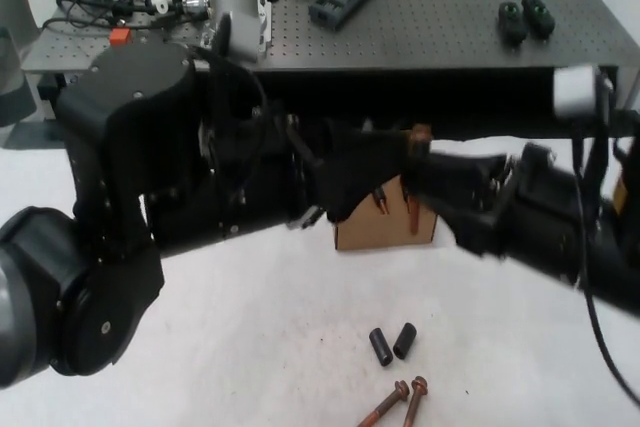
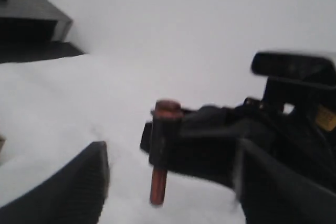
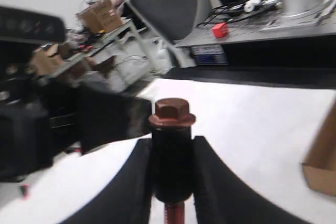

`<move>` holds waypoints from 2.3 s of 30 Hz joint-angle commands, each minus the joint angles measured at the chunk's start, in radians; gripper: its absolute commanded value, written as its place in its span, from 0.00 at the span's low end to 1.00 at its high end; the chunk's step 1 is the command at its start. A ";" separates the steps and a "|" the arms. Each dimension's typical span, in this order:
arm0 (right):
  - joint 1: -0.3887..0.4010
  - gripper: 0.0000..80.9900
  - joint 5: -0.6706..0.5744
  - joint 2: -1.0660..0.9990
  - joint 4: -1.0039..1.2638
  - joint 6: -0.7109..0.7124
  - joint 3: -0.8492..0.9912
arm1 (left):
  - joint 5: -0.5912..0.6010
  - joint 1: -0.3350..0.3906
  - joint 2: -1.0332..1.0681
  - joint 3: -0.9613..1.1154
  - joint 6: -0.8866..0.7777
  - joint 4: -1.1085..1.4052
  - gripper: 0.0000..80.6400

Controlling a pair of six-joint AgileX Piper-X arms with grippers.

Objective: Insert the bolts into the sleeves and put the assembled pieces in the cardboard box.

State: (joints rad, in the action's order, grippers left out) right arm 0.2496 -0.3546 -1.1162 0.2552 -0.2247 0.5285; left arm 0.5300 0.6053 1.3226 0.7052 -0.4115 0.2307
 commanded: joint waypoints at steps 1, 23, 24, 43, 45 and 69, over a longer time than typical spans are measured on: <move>-0.031 0.05 0.043 -0.068 -0.093 0.091 0.071 | -0.012 0.000 -0.009 0.001 0.024 -0.006 0.56; -0.070 0.16 0.346 -1.019 -0.747 0.271 1.039 | -0.251 0.174 0.208 0.159 0.401 -0.671 0.56; -0.074 0.26 0.337 -1.019 -0.751 0.271 1.042 | -0.265 0.187 0.240 0.191 0.424 -0.685 0.56; -0.178 0.36 0.270 -0.657 -0.816 0.271 0.865 | -0.366 0.268 0.655 0.606 0.625 -0.907 0.47; -0.180 0.36 0.269 -0.608 -0.818 0.271 0.813 | -0.397 0.279 0.681 0.621 0.645 -0.918 0.42; 0.052 0.45 0.211 -0.583 -0.998 0.322 0.565 | -0.569 0.131 0.111 0.265 0.341 -0.890 0.01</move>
State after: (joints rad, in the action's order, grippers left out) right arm 0.2674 -0.1445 -1.6510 -0.7377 0.0549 1.0815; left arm -0.0286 0.7438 1.4782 0.9952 -0.0421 -0.6774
